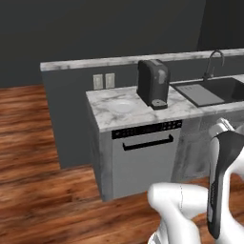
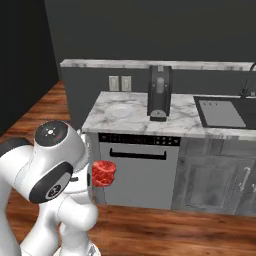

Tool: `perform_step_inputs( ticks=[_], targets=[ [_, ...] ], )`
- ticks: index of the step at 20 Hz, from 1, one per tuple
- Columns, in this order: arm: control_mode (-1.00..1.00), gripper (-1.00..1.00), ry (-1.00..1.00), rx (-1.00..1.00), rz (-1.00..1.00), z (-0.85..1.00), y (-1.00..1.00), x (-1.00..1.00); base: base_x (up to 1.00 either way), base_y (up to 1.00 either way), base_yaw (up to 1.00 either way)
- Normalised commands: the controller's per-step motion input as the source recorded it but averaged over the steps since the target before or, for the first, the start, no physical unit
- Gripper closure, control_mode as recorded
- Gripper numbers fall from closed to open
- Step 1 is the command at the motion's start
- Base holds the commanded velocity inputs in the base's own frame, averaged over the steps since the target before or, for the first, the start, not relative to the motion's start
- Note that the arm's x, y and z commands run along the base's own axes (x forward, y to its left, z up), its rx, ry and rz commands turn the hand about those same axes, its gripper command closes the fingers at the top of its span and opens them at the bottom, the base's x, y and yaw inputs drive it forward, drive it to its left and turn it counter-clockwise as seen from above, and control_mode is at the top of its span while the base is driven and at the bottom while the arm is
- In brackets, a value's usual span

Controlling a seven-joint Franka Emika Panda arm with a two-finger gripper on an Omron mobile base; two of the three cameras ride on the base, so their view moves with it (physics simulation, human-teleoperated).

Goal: Pick up the knife from the drawer and place it on the cutting board. Then place the meat from the plate to the cutting board.

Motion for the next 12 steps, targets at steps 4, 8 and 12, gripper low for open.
perform_step_inputs(
  ticks=[4,8,12],
  targets=[
    [1.00,1.00,0.00,0.00,0.00,0.00,0.00,0.00,-0.55,-0.71,-0.05],
    [1.00,1.00,0.00,0.00,0.00,0.00,0.00,0.00,-0.32,-0.85,-0.03],
    [1.00,1.00,0.00,0.00,0.00,0.00,0.00,0.00,-0.07,-0.89,-0.01]
  ],
)
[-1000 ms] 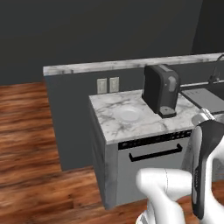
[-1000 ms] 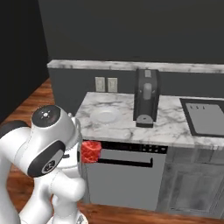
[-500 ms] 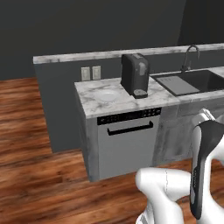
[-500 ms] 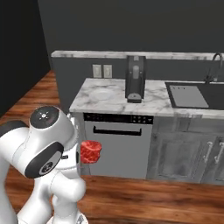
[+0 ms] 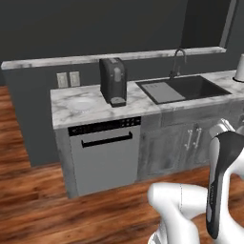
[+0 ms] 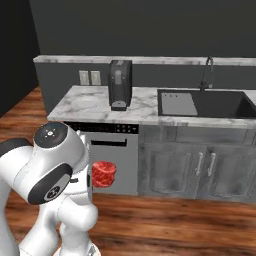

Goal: Pick up the knife from the drawer and place it on the cutting board. Then place the meat from the plate to the cutting board.

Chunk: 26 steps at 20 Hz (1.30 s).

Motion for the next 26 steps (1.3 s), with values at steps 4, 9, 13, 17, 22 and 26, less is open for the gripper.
perform_step_inputs(
  ticks=[4,9,13,17,22,26],
  targets=[
    [1.00,1.00,0.00,0.00,0.00,0.00,0.00,0.00,0.00,-0.85,0.00],
    [1.00,1.00,0.00,0.00,0.00,0.00,0.00,0.00,0.01,-0.82,0.00],
    [1.00,1.00,0.00,0.00,0.00,0.00,0.00,0.00,0.06,-0.71,0.00],
    [1.00,1.00,0.00,0.00,0.00,0.00,0.00,0.00,0.12,-0.68,0.00],
    [1.00,1.00,0.00,0.00,0.00,0.00,0.00,0.00,0.30,-0.56,0.00],
    [1.00,1.00,0.00,0.00,0.00,0.00,0.00,0.00,0.51,-0.39,0.01]
  ],
)
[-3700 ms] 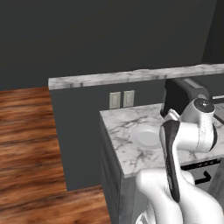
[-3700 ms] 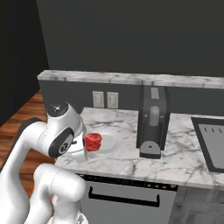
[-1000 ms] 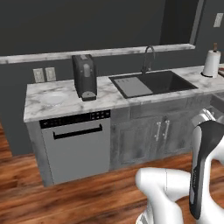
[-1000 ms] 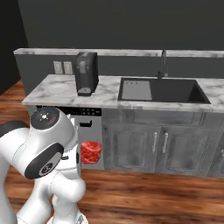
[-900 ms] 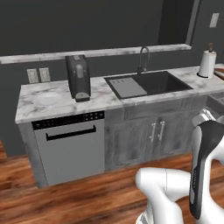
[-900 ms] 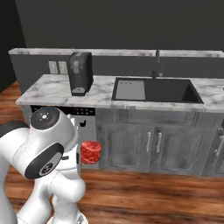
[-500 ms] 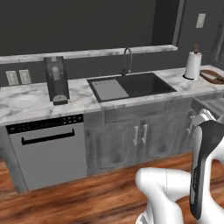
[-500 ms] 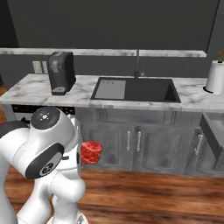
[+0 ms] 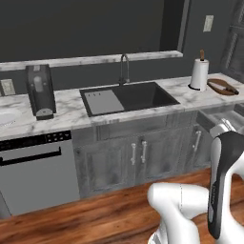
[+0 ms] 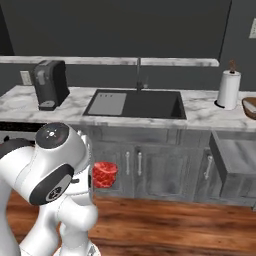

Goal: Pick up the knife from the drawer and place it on the cutting board. Then place the meat from the plate to the cutting board.

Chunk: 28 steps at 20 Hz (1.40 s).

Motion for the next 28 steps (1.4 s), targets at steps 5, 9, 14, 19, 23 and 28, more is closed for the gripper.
perform_step_inputs(
  ticks=[5,9,14,19,23,28],
  targets=[
    [1.00,1.00,0.00,0.00,0.00,0.00,0.00,0.00,0.55,-0.38,0.01],
    [1.00,1.00,0.00,0.00,0.00,0.00,0.00,0.00,0.58,-0.37,0.02],
    [1.00,1.00,0.00,0.00,0.00,0.00,0.00,0.00,0.54,-0.41,0.00],
    [1.00,1.00,0.00,0.00,0.00,0.00,0.00,0.00,0.55,-0.36,0.00],
    [1.00,1.00,0.00,0.00,0.00,0.00,0.00,0.00,0.48,-0.34,-0.01],
    [1.00,1.00,0.00,0.00,0.00,0.00,0.00,0.00,0.41,-0.20,-0.12]
  ],
)
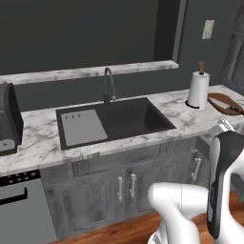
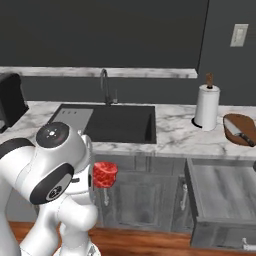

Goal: Pick up the knife from the drawer and place it on the cutting board. Then place the meat from the plate to the cutting board.

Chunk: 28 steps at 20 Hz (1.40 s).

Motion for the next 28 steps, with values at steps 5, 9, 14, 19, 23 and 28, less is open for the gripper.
perform_step_inputs(
  ticks=[5,9,14,19,23,28],
  targets=[
    [1.00,1.00,0.00,0.00,0.00,0.00,0.00,0.00,0.34,-0.12,-0.22],
    [1.00,1.00,0.00,0.00,0.00,0.00,0.00,0.00,0.37,-0.09,-0.28],
    [1.00,1.00,0.00,0.00,0.00,0.00,0.00,0.00,0.38,-0.14,-0.31],
    [1.00,1.00,0.00,0.00,0.00,0.00,0.00,0.00,0.38,-0.02,-0.33],
    [1.00,1.00,0.00,0.00,0.00,0.00,0.00,0.00,0.41,0.00,-0.31],
    [1.00,1.00,0.00,0.00,0.00,0.00,0.00,0.00,0.44,0.01,-0.30]
  ],
)
